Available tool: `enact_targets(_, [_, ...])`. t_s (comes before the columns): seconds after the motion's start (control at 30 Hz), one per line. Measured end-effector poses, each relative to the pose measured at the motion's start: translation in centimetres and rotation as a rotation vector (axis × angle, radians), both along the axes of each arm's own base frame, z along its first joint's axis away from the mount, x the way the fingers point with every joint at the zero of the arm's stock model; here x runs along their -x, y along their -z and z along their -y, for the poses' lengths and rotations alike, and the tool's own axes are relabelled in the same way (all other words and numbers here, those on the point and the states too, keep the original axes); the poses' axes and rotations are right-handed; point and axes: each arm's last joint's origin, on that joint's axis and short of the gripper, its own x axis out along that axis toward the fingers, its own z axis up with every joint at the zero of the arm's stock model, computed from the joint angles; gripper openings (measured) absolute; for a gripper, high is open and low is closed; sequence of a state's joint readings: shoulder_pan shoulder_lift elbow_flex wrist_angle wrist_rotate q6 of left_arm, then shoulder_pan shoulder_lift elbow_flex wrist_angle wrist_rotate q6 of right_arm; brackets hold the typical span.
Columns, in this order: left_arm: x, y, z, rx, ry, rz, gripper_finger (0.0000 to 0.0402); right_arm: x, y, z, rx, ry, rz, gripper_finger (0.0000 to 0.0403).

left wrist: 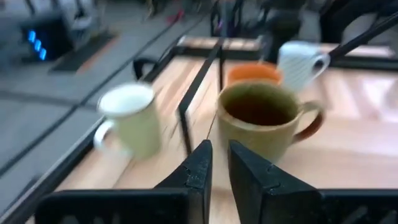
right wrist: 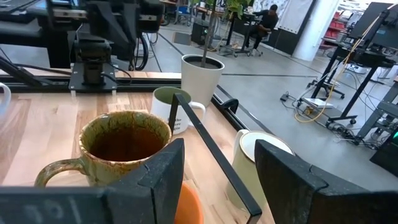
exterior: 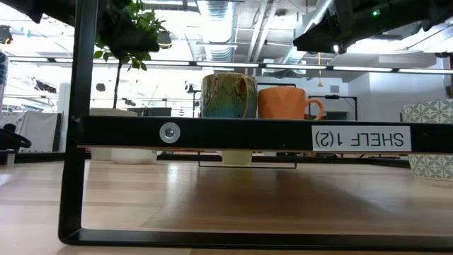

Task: Place coffee mugs
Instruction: Put the white-green mug on the shelf

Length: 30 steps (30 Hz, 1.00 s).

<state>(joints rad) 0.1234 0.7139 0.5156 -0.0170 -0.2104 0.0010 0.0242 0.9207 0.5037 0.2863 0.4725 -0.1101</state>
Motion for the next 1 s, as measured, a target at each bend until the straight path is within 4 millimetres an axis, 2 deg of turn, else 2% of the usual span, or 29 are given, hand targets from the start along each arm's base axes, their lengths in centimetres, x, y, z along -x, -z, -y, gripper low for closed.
enact_targets(0.17, [-0.1, 0.2, -2.0, 0.064, -0.159, -0.191, 0.0098, 0.0, 0.0, 0.0, 0.003, 0.000, -0.002, 0.0221])
enact_targets(0.3, [-0.3, 1.3, -3.9, 0.174, -0.254, -0.327, 0.0153, 0.0, 0.0, 0.0, 0.003, 0.000, -0.002, 0.0221])
enact_targets(0.43, [-1.0, 2.7, -5.3, 0.266, -0.289, -0.404, 0.0186, 0.0, 0.0, 0.0, 0.004, 0.000, -0.003, 0.0221])
enact_targets(0.63, [-1.7, 4.6, -7.1, 0.288, -0.380, -0.501, 0.0192, 0.0, 0.0, 0.0, 0.006, 0.000, -0.005, 0.0221])
enact_targets(1.0, [-2.9, 7.4, -7.7, 0.370, -0.360, -0.635, 0.0193, 0.0, 0.0, 0.0, 0.019, -0.002, -0.011, 0.0221])
